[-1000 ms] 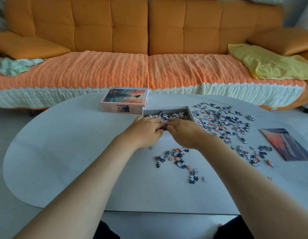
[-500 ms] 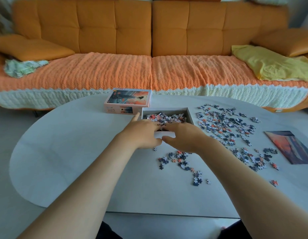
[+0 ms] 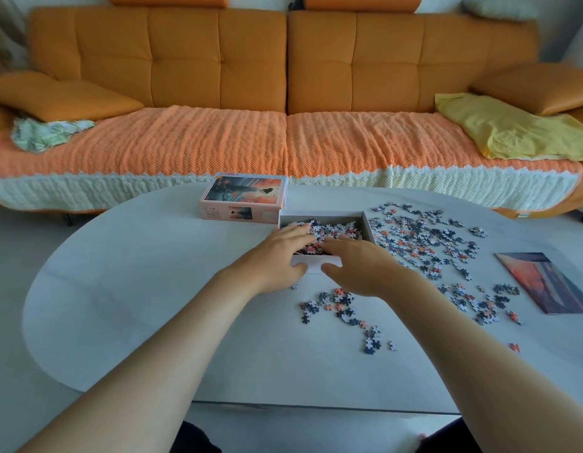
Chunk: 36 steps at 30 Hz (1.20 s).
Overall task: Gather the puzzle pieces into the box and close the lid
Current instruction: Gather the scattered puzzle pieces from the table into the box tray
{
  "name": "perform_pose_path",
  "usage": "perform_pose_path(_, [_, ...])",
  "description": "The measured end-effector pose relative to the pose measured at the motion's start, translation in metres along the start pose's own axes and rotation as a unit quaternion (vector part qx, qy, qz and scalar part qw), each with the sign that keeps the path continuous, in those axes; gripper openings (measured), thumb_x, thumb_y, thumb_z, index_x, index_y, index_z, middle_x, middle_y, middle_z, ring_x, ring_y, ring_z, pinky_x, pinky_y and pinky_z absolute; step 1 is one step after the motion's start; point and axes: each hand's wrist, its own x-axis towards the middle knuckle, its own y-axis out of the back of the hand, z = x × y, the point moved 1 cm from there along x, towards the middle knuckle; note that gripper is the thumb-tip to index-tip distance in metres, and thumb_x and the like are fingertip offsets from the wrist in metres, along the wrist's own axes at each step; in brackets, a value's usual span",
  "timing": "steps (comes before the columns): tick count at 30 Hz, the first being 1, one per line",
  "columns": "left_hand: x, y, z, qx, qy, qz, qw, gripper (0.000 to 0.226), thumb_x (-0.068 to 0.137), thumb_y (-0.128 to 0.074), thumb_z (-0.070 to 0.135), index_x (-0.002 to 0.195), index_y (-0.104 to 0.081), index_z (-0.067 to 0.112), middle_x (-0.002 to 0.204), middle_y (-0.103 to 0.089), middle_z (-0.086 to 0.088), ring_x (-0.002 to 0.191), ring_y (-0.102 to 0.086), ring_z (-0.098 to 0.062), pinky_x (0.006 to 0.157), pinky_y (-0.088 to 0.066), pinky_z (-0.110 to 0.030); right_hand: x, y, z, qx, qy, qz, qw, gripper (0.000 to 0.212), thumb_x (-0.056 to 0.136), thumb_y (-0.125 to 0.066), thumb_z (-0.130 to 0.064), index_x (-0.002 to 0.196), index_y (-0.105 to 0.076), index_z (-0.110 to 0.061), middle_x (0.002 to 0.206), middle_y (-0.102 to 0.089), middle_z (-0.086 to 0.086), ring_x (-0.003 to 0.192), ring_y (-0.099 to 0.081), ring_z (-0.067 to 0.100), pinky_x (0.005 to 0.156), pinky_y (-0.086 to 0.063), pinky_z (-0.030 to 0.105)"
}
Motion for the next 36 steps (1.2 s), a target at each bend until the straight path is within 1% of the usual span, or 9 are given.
perform_pose_path(3, [-0.010,0.000,0.009,0.026,-0.049,0.096,0.994,0.044,0.091,-0.059,0.018,0.134,-0.053,0.021,0.149,-0.037,0.006,0.140,-0.028,-0.015,0.114,-0.025,-0.033,-0.017,0.005,0.008,0.076,0.034,0.081,0.993,0.043,0.097,-0.049,-0.032,0.141,-0.048,-0.031,0.150,-0.040,-0.012,0.140,-0.034,0.011,0.114,-0.031,0.036])
perform_pose_path(6, [-0.020,0.003,0.020,0.093,-0.089,0.184,0.975,0.021,0.081,-0.063,0.009,0.098,-0.054,0.018,0.105,-0.049,0.003,0.098,-0.049,-0.018,0.082,-0.045,-0.034,-0.032,0.016,0.012,0.076,0.088,0.197,0.974,0.029,0.092,-0.055,-0.012,0.115,-0.069,-0.023,0.117,-0.067,-0.007,0.102,-0.060,0.009,0.095,-0.051,0.033])
perform_pose_path(8, [-0.028,0.005,0.025,0.080,-0.060,0.158,0.982,0.019,0.083,-0.059,0.010,0.089,-0.047,0.023,0.096,-0.045,0.007,0.082,-0.048,-0.015,0.067,-0.045,-0.032,-0.043,0.021,0.010,0.063,0.095,0.199,0.973,0.027,0.092,-0.054,-0.009,0.107,-0.072,-0.023,0.106,-0.069,-0.009,0.077,-0.055,-0.001,0.083,-0.054,0.026])
perform_pose_path(10, [-0.037,0.000,0.024,0.063,-0.030,0.106,0.992,0.016,0.084,-0.057,0.016,0.086,-0.046,0.027,0.095,-0.045,0.012,0.077,-0.050,-0.013,0.064,-0.047,-0.034,-0.052,0.015,0.011,0.045,0.084,0.142,0.985,0.027,0.094,-0.053,-0.013,0.111,-0.070,-0.024,0.113,-0.068,-0.010,0.077,-0.053,-0.003,0.085,-0.051,0.020])
perform_pose_path(16, [-0.051,-0.019,0.017,0.079,0.041,-0.019,0.996,0.038,0.089,-0.062,0.035,0.125,-0.058,0.023,0.120,-0.048,0.007,0.115,-0.045,-0.013,0.096,-0.044,-0.035,-0.067,-0.014,0.018,0.022,0.038,0.024,0.999,0.046,0.093,-0.046,-0.002,0.133,-0.056,-0.022,0.129,-0.055,-0.005,0.116,-0.052,0.017,0.101,-0.046,0.035])
perform_pose_path(19, [-0.051,-0.023,0.028,0.047,0.023,-0.022,0.998,0.030,0.090,-0.062,0.020,0.120,-0.064,0.020,0.110,-0.052,0.005,0.106,-0.052,-0.015,0.093,-0.046,-0.035,-0.071,-0.014,0.017,0.056,0.035,0.006,0.998,0.051,0.093,-0.043,0.001,0.134,-0.055,-0.026,0.127,-0.055,-0.007,0.117,-0.051,0.016,0.099,-0.043,0.027])
perform_pose_path(24, [-0.044,-0.027,0.043,0.011,0.023,-0.034,0.999,0.035,0.092,-0.051,0.014,0.125,-0.062,0.021,0.109,-0.054,0.004,0.101,-0.055,-0.018,0.091,-0.046,-0.032,-0.087,0.006,0.027,0.113,-0.007,-0.015,0.993,0.042,0.091,-0.061,-0.020,0.132,-0.055,-0.030,0.114,-0.060,-0.013,0.095,-0.058,0.005,0.083,-0.043,0.018])
perform_pose_path(30, [-0.040,-0.042,0.069,0.097,0.014,-0.076,0.992,0.096,0.071,-0.056,0.080,0.149,-0.031,0.031,0.141,-0.030,0.007,0.132,-0.026,-0.015,0.107,-0.034,-0.040,-0.102,0.010,0.034,0.122,-0.075,-0.144,0.979,0.041,0.072,-0.083,-0.025,0.108,-0.062,-0.026,0.076,-0.067,-0.011,0.060,-0.058,-0.003,0.059,-0.045,0.018])
perform_pose_path(36, [-0.030,-0.052,0.075,0.080,-0.007,-0.005,0.997,0.069,0.077,-0.061,0.067,0.135,-0.050,0.032,0.124,-0.043,0.006,0.121,-0.035,-0.015,0.096,-0.041,-0.035,-0.084,0.004,0.025,0.165,-0.086,-0.084,0.979,0.019,0.076,-0.077,-0.014,0.090,-0.071,-0.026,0.076,-0.073,-0.004,0.056,-0.068,0.012,0.050,-0.052,0.021])
